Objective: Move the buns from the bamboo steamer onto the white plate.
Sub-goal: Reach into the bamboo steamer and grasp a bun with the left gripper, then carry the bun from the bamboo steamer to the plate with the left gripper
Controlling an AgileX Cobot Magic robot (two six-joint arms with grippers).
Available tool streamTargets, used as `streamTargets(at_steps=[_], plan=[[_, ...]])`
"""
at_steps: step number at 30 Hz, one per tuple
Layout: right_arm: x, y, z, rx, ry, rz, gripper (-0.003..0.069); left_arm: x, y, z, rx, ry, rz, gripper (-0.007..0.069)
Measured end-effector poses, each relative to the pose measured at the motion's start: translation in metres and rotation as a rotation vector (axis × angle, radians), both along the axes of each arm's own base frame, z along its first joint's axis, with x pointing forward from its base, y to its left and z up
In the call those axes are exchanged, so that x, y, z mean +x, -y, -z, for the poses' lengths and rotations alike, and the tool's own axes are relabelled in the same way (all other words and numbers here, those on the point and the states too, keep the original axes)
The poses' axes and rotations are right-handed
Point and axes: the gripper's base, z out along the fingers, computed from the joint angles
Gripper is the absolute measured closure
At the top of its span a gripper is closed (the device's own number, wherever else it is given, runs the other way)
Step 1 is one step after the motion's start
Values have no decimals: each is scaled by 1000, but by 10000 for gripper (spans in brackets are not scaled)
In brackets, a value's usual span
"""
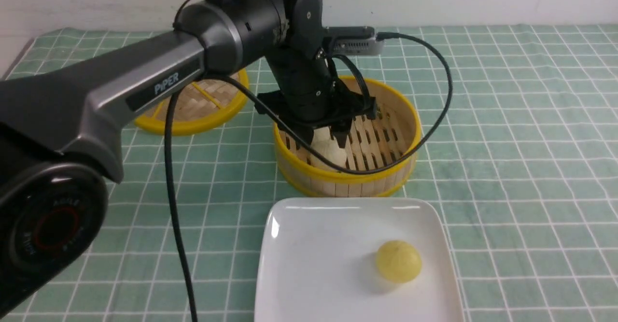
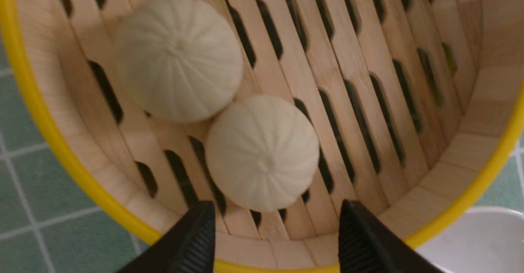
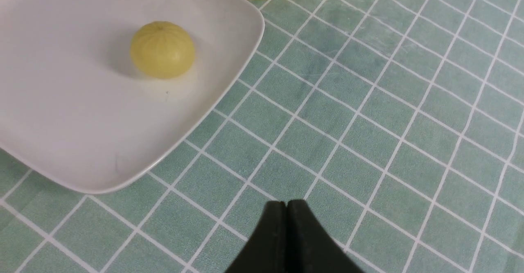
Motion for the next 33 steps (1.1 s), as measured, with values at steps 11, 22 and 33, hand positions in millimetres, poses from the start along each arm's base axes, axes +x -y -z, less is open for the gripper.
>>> streamTargets(at_steps=[11, 22, 33], plan=[[0, 0, 0, 1, 2, 0, 647, 14, 7, 41, 43, -18, -3, 247], [0, 0, 0, 2, 2, -1, 644, 4, -1, 6, 48, -5, 5, 595], [0, 0, 0, 4, 0, -1, 639, -83, -38, -109, 62, 86, 114, 595]])
